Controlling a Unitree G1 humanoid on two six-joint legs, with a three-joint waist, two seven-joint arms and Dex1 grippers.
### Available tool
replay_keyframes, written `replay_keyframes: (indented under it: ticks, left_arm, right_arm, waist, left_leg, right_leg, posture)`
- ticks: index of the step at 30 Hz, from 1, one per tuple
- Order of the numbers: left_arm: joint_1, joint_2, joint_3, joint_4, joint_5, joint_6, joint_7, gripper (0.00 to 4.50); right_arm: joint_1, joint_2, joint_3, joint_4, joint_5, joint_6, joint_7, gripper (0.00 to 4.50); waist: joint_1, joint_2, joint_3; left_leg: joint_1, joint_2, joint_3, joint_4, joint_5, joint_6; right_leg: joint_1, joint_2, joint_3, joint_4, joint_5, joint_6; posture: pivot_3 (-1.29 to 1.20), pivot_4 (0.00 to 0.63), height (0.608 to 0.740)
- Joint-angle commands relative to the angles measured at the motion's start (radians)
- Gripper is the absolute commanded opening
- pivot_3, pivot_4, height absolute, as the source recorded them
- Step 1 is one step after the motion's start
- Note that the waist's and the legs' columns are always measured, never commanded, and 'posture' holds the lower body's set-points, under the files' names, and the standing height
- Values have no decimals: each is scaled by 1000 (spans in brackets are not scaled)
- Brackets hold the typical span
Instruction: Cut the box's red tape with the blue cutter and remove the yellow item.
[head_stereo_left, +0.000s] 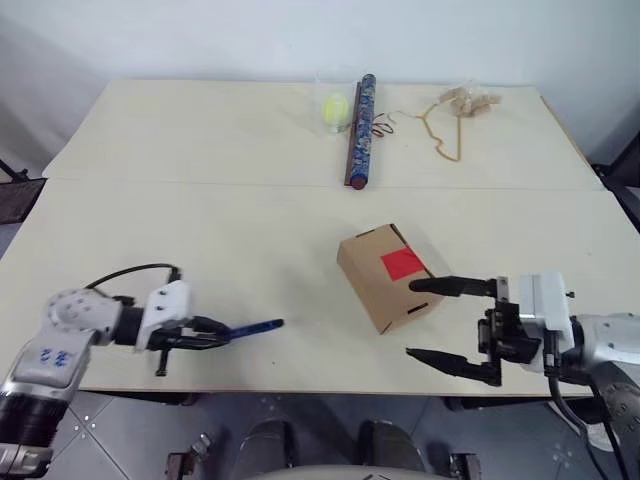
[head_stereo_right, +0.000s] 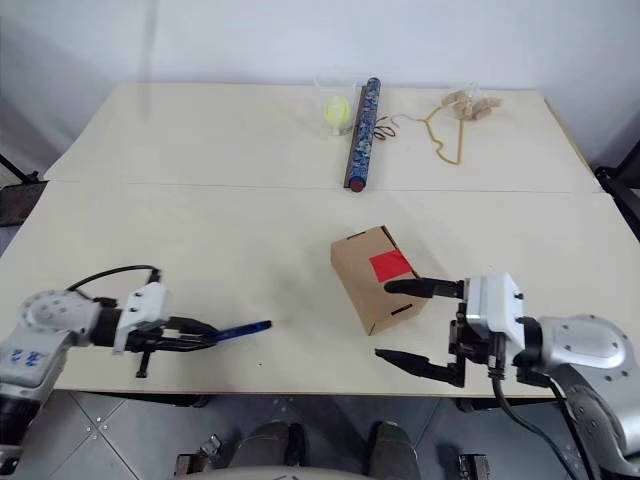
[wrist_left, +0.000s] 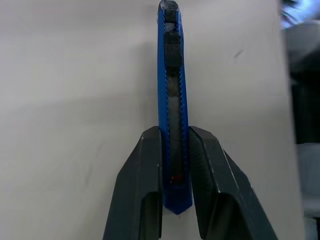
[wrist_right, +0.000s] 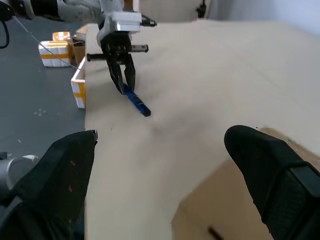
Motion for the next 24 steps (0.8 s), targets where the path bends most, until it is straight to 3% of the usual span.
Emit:
replay_keyframes:
  ticks: [1,5,8,19,24]
  left_arm:
    - [-51,-17,-103,-156,28,97,13,426]
    - [-192,-124,-324,-222,171,239,79,426]
    - [-269,-202,-422,-232,225,360,118,426]
    - [-361,-333,-584,-334,259,731,229,426]
    - [-350,-342,-598,-370,227,829,260,426]
  right_arm:
    - [57,-22,-66,-49,36,18,7,4500]
    - [164,-20,-65,-76,-23,19,-11,4500]
    - [193,-38,-18,-94,-106,54,-78,3867]
    - [124,-41,220,-126,-296,137,-221,22]
    - [31,-43,307,-93,-337,203,-246,22]
  waist:
    - [1,0,0]
    - [3,0,0]
    - [4,-1,0]
    - [7,0,0]
    - [5,0,0]
  left_leg:
    - [0,0,0,0,0,0]
    - [0,-1,0,0,0,0]
    - [-1,-1,0,3,0,1]
    - [0,0,-5,15,-2,5]
    - [0,-2,-7,15,-2,7]
  right_leg:
    - [0,0,0,0,0,0]
    - [1,1,0,0,0,0]
    - [1,1,1,0,0,0]
    - [8,0,3,-5,0,-1]
    - [12,0,4,-8,0,-1]
  posture:
    - [0,150,740]
    - [0,150,740]
    - [0,150,740]
    - [0,150,740]
    - [0,150,740]
